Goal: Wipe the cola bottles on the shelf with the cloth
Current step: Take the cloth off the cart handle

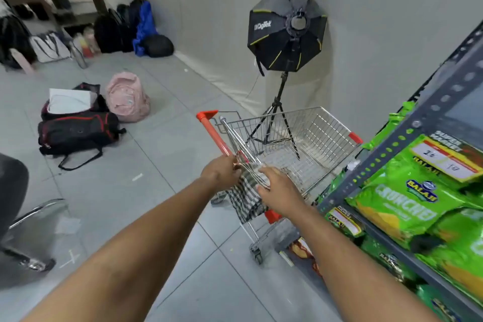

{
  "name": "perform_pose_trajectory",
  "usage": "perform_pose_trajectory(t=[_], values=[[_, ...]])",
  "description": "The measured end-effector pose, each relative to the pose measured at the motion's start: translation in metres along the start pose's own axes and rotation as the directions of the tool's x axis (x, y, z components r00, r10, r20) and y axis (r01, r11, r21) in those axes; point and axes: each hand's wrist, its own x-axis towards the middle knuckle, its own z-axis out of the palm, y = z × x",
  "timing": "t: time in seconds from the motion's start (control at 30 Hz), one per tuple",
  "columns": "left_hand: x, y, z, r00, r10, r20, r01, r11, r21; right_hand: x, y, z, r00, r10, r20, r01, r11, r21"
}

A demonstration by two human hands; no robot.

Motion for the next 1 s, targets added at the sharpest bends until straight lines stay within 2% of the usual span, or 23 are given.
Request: perform_pose_trajectory(t=[0.07,0.17,0.23,0.3,0.47,0.57,0.73,0.87,0.93,1.0], values=[[0.003,-0.006,0.009,0.995,-0.096,0.001,0.096,0.989,-0.115,0.008,-0.003,0.011,0.997,0.068,0.027,-0.068,0.997,-0.027],[-0.001,-0.011,0.023,0.972,-0.212,0.1,0.232,0.934,-0.271,0.014,-0.004,0.027,0.993,0.106,0.043,-0.104,0.993,-0.05],[-0.002,-0.013,0.021,0.963,-0.213,0.167,0.26,0.899,-0.352,0.018,-0.003,0.034,0.992,0.122,0.025,-0.122,0.992,-0.034],[-0.003,-0.011,0.01,0.966,-0.15,0.21,0.228,0.875,-0.426,0.02,-0.004,0.033,0.991,0.137,-0.006,-0.137,0.99,-0.016],[-0.003,0.022,-0.037,0.958,0.127,0.258,0.033,0.842,-0.538,0.015,-0.001,0.006,0.973,0.221,-0.071,-0.205,0.96,0.189],[-0.011,0.06,-0.069,0.929,0.286,0.234,-0.127,0.842,-0.524,0.003,0.002,-0.038,0.971,0.173,-0.165,-0.132,0.964,0.233],[-0.03,0.124,-0.107,0.79,0.566,0.235,-0.426,0.783,-0.452,-0.032,0.003,-0.131,0.978,-0.003,-0.207,0.035,0.988,0.152],[-0.047,0.189,-0.116,0.664,0.726,0.177,-0.621,0.668,-0.411,-0.075,0.008,-0.187,0.962,-0.023,-0.274,0.028,1.0,0.013],[-0.054,0.222,-0.111,0.643,0.757,0.115,-0.669,0.628,-0.397,-0.103,0.012,-0.204,0.911,0.047,-0.41,-0.053,0.999,-0.003],[-0.06,0.254,-0.1,0.639,0.769,0.038,-0.702,0.602,-0.381,-0.134,0.016,-0.217,0.795,0.162,-0.585,-0.139,0.987,0.084]])
